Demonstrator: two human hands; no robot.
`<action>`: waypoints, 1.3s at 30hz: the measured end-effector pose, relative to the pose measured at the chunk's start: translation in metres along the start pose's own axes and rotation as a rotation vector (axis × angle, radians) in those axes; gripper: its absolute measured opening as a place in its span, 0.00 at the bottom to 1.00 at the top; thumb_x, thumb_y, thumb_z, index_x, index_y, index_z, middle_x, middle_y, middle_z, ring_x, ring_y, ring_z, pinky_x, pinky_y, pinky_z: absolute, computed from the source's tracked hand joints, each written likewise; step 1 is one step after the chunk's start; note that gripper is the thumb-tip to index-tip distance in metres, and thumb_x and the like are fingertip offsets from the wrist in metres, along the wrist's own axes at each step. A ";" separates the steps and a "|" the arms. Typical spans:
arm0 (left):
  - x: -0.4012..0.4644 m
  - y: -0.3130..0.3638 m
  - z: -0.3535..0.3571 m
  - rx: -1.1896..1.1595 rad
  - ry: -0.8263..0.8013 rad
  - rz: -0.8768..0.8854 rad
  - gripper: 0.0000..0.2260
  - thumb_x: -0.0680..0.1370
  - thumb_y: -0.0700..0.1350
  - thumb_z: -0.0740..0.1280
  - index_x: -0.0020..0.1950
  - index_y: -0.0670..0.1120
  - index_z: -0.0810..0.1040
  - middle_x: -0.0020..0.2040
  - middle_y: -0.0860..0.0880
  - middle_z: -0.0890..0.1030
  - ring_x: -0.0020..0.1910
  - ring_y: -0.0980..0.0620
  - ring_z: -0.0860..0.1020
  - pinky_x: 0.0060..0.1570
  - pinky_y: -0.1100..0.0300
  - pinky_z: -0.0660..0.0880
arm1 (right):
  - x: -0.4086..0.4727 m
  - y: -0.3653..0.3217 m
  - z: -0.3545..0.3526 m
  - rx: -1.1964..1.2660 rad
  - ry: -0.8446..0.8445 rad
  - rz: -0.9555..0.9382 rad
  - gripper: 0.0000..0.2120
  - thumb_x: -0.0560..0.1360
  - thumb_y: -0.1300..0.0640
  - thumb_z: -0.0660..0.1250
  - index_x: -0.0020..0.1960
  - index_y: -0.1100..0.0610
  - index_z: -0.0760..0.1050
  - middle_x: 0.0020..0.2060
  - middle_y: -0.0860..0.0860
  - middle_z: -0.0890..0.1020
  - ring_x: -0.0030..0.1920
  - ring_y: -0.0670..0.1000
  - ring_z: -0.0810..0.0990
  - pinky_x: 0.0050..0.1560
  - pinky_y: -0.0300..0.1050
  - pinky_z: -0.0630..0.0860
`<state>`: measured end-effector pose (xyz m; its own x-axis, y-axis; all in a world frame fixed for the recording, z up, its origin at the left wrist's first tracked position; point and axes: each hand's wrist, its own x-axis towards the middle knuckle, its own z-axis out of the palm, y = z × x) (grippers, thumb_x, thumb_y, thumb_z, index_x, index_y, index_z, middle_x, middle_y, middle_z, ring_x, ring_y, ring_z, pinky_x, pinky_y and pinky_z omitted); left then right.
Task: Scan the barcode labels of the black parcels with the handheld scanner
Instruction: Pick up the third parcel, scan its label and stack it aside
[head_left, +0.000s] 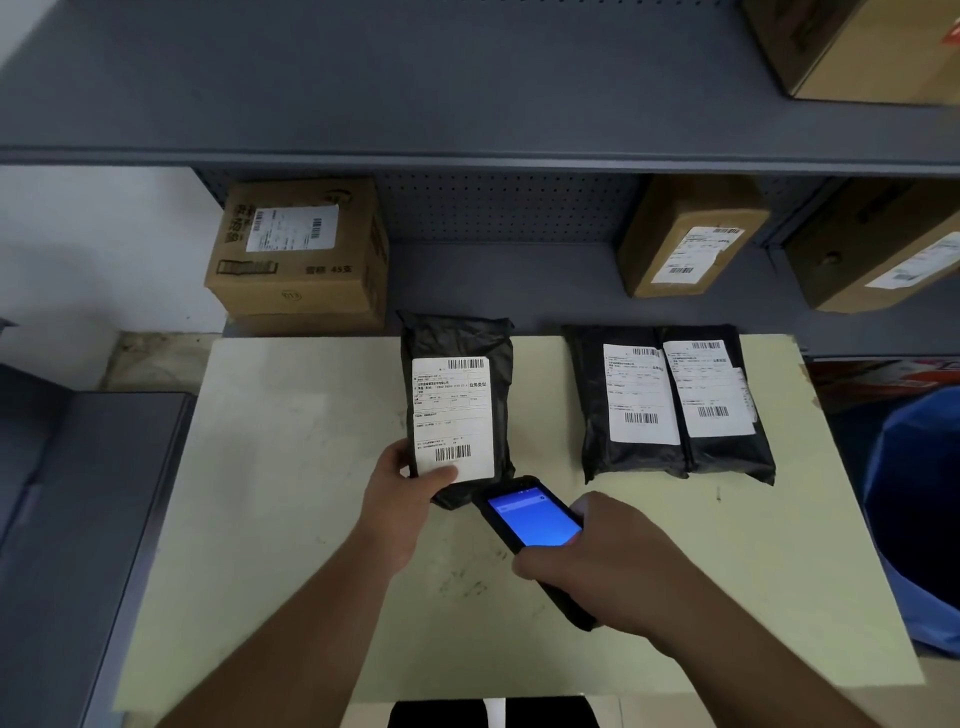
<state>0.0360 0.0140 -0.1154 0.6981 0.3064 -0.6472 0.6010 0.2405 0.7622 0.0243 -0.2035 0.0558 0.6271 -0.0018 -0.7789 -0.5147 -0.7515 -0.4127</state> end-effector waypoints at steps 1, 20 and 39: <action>-0.001 0.000 -0.001 -0.003 0.002 0.004 0.31 0.64 0.40 0.78 0.67 0.44 0.78 0.60 0.45 0.87 0.58 0.41 0.86 0.61 0.38 0.81 | -0.001 -0.001 0.001 0.002 0.001 0.000 0.22 0.66 0.42 0.77 0.52 0.54 0.76 0.40 0.48 0.82 0.32 0.48 0.77 0.36 0.43 0.73; -0.008 -0.001 -0.004 -0.024 0.015 0.001 0.30 0.64 0.39 0.78 0.66 0.47 0.77 0.58 0.48 0.88 0.56 0.45 0.87 0.61 0.43 0.82 | -0.007 0.001 0.009 0.027 -0.027 -0.010 0.24 0.65 0.40 0.78 0.52 0.54 0.78 0.40 0.49 0.82 0.34 0.49 0.79 0.37 0.44 0.75; -0.008 0.003 0.000 -0.005 -0.013 0.039 0.31 0.63 0.41 0.78 0.66 0.46 0.78 0.59 0.46 0.88 0.56 0.42 0.87 0.60 0.38 0.82 | -0.007 0.000 0.002 0.087 -0.003 -0.013 0.23 0.64 0.42 0.78 0.52 0.55 0.77 0.38 0.48 0.82 0.32 0.48 0.78 0.37 0.45 0.75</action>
<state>0.0320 0.0122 -0.1083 0.7258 0.3039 -0.6171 0.5713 0.2334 0.7868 0.0183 -0.2025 0.0605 0.6324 0.0091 -0.7745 -0.5557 -0.6913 -0.4618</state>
